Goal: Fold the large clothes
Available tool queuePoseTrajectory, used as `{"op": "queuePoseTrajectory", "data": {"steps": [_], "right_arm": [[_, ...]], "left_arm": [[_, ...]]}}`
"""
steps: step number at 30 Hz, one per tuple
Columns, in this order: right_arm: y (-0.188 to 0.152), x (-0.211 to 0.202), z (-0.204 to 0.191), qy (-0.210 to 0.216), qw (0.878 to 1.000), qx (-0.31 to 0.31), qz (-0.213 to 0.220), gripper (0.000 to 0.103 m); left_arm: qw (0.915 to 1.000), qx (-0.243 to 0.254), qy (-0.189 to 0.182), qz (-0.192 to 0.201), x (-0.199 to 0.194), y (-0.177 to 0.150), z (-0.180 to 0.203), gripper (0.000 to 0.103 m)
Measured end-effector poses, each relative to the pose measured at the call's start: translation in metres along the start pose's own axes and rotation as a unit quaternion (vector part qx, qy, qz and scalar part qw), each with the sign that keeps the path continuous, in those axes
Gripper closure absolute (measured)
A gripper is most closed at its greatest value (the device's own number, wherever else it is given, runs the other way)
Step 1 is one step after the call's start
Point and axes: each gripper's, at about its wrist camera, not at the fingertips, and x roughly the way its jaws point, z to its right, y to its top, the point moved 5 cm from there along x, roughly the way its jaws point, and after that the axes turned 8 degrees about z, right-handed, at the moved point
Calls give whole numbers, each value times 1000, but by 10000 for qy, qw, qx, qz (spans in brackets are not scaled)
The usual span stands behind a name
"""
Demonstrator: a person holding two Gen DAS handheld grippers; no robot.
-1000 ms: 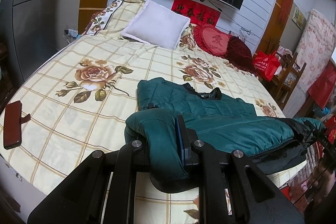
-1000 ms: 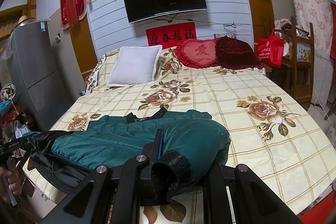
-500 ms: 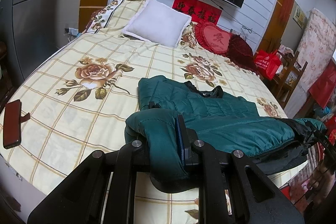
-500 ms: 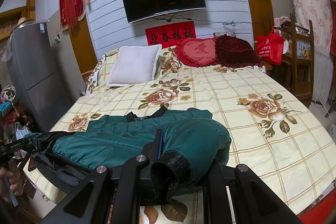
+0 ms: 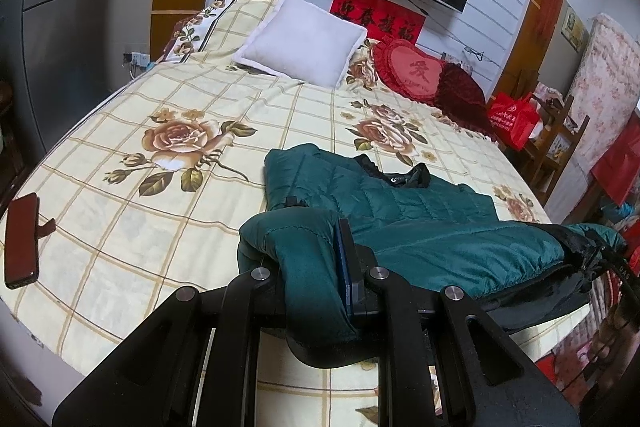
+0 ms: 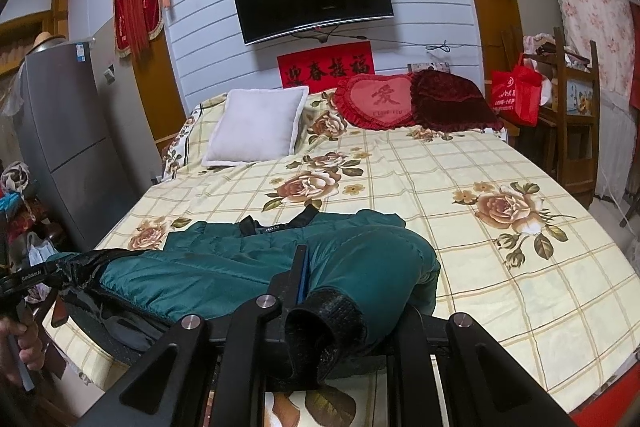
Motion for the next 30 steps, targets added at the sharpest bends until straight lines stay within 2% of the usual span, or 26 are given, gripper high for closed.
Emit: {"op": "queuePoseTrajectory", "data": {"steps": [6, 15, 23, 30], "right_arm": [[-5, 13, 4, -34, 10000, 33, -80, 89], [6, 46, 13, -98, 9999, 46, -113, 89], [18, 95, 21, -161, 9996, 69, -216, 89], [22, 145, 28, -231, 9988, 102, -421, 89]], "left_arm": [[9999, 52, 36, -92, 22, 5, 0, 88], [9999, 122, 76, -95, 60, 37, 7, 88], [9992, 235, 245, -202, 114, 60, 11, 88], [9983, 196, 425, -334, 161, 62, 6, 88]]}}
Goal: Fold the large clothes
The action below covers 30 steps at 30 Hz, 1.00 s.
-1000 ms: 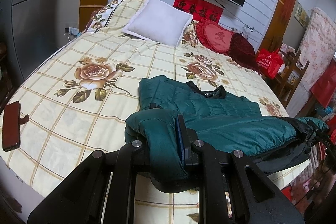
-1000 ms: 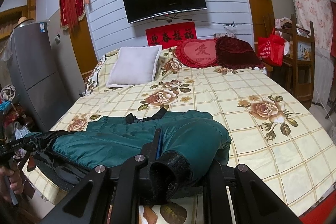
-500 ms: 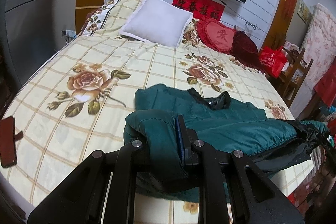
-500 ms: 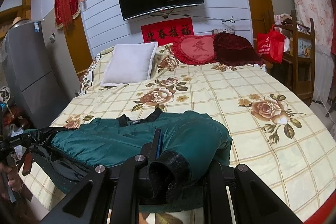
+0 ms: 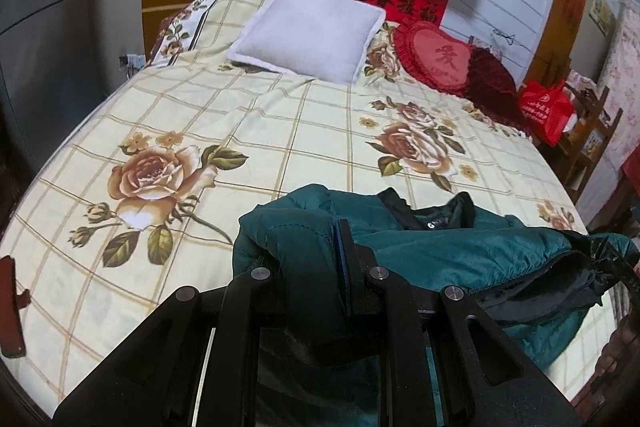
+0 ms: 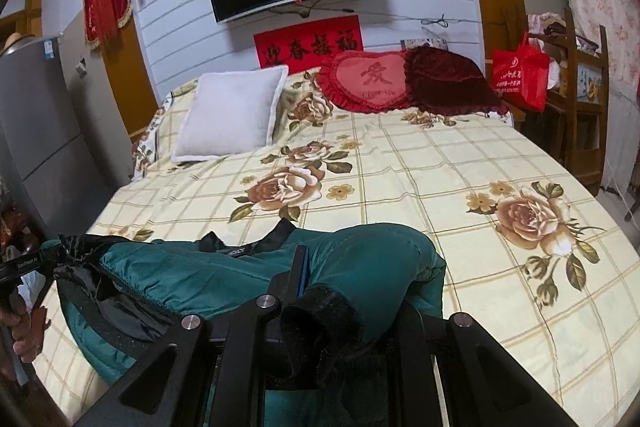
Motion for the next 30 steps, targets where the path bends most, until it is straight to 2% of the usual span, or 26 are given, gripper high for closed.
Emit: {"op": "queuePoseTrajectory", "data": {"steps": [13, 20, 30], "right_arm": [[3, 75, 12, -100, 9993, 212, -300, 89], [-8, 110, 20, -181, 9983, 250, -497, 89], [-20, 149, 22, -211, 9963, 130, -819, 89]], "left_arm": [[9995, 129, 243, -136, 68, 6, 5, 88], [9981, 321, 502, -179, 99, -6, 8, 88], [9965, 461, 603, -339, 130, -18, 7, 88]]}}
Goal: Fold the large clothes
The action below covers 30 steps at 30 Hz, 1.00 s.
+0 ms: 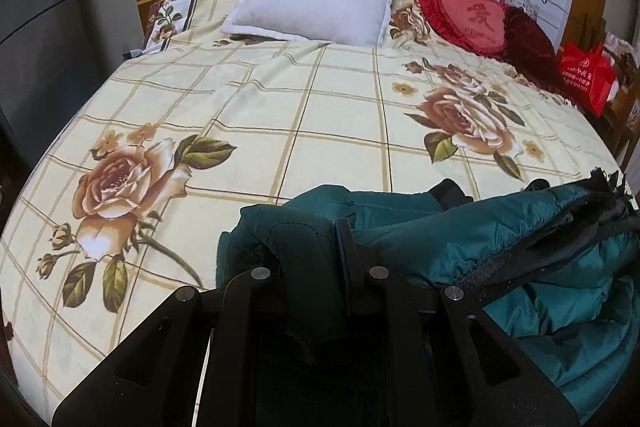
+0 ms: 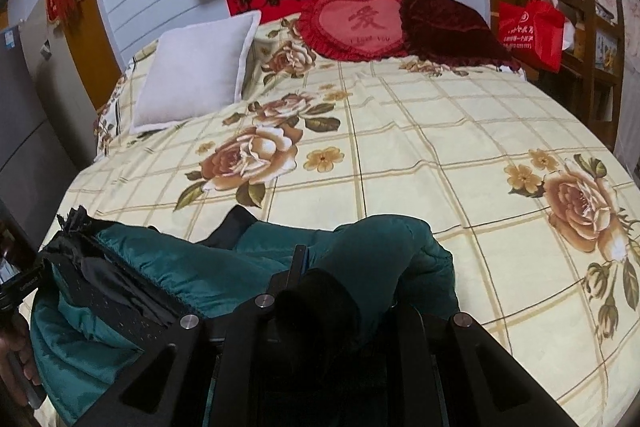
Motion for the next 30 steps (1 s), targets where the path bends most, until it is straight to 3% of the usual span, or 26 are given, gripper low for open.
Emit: {"op": "queuePoseTrajectory", "data": {"steps": [11, 18, 22, 26, 30], "right_arm": [[-13, 31, 7, 135, 9989, 222, -400, 83], [-16, 31, 7, 180, 9986, 301, -402, 80], [-10, 23, 13, 374, 9956, 764, -381, 75], [0, 5, 23, 739, 9826, 1677, -302, 66], [10, -12, 18, 750, 9831, 1652, -243, 65]], "left_arm": [[10000, 21, 3, -31, 14, -3, 3, 87], [9997, -188, -135, -35, 17, -6, 0, 87], [9991, -180, -244, -288, 15, -2, -3, 86], [9954, -530, -597, -522, 6, 7, -12, 79], [9955, -444, -602, -583, -10, 15, -13, 78]]}}
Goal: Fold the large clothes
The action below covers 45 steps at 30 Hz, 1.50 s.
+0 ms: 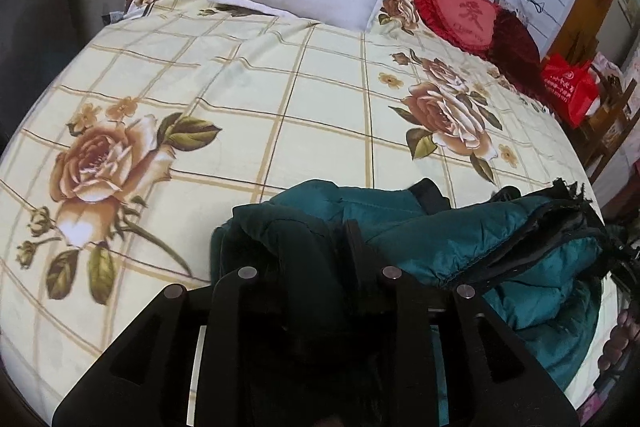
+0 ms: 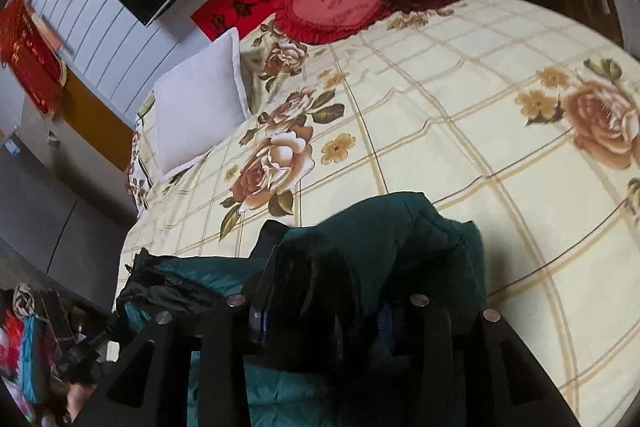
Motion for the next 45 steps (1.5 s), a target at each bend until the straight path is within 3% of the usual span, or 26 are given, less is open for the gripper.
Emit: {"op": "queuePoseTrajectory", "data": {"steps": [6, 7, 9, 11, 15, 21, 23, 25, 30, 32, 34, 38, 45], "right_arm": [[11, -29, -8, 138, 9993, -162, 317, 63], [13, -34, -9, 115, 9989, -219, 388, 63], [17, -40, -11, 12, 9979, -424, 480, 63], [17, -42, -13, -19, 9967, -640, 491, 63], [12, -40, -17, -44, 9948, -939, 396, 63], [5, -27, -26, -209, 9905, -1327, 306, 63], [4, -23, -33, -168, 9866, -1590, 328, 63], [5, -15, -39, -210, 9827, -1817, 298, 63], [3, 32, -41, -475, 9744, -2145, -484, 63], [-6, 57, -31, -711, 9669, -2277, -907, 63], [-14, 75, -19, -999, 9569, -2529, -1017, 61], [-16, 87, -5, -870, 9622, -2422, -890, 53], [-14, 94, -1, -720, 9664, -2323, -838, 51]], "left_arm": [[9991, 348, 202, 93, -16, 6, 11, 75], [9990, 383, 185, 98, -17, 7, 12, 71], [9993, 365, 2, 95, -16, 10, 14, 47], [9996, 215, -152, 117, -16, 14, 13, 1], [9990, 256, 5, 370, -25, 22, 13, 0], [9955, 529, -239, 743, -35, 26, 28, 0], [9953, 671, -348, 605, -27, 24, 36, 0], [9959, 839, -168, 300, -8, 17, 42, 0], [9946, 970, 323, -159, 42, -2, 40, 0], [9943, 952, 422, -219, 56, -8, 38, 0], [9941, 948, 479, -202, 64, -12, 38, 0], [9949, 913, 410, -139, 76, -12, 38, 0], [9948, 863, 214, -491, 82, -14, 35, 0]]}}
